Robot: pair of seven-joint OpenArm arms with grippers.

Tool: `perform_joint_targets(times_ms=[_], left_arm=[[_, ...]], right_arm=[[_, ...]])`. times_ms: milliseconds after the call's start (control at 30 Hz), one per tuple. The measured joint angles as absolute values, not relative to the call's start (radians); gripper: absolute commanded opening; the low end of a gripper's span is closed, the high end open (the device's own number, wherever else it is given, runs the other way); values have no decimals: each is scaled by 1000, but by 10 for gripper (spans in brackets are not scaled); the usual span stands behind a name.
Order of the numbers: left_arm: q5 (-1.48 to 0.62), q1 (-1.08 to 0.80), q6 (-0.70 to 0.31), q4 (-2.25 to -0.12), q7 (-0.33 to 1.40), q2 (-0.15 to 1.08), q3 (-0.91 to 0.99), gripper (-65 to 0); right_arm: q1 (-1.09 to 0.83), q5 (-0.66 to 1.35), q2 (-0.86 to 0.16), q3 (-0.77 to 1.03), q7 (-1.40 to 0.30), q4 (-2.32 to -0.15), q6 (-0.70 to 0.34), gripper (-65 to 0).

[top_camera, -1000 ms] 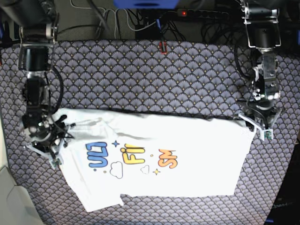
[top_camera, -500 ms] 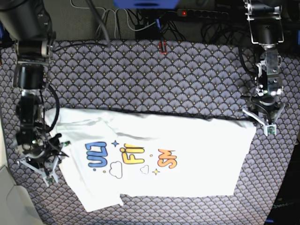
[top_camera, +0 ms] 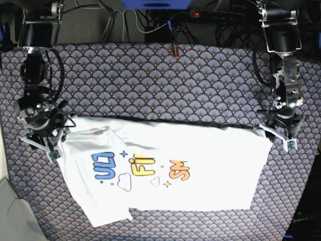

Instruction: Fold the T-shirt properly

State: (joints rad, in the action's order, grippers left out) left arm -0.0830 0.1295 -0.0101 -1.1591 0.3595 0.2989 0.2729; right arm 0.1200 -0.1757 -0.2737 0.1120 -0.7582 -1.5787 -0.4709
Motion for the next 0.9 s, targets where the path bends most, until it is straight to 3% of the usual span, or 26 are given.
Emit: perform_joint_targets(times_ms=[900], left_arm=[[-80, 194, -11, -1100, 363, 246, 233, -347]], right_arm=[[65, -176, -269, 109, -749, -1584, -471, -317]])
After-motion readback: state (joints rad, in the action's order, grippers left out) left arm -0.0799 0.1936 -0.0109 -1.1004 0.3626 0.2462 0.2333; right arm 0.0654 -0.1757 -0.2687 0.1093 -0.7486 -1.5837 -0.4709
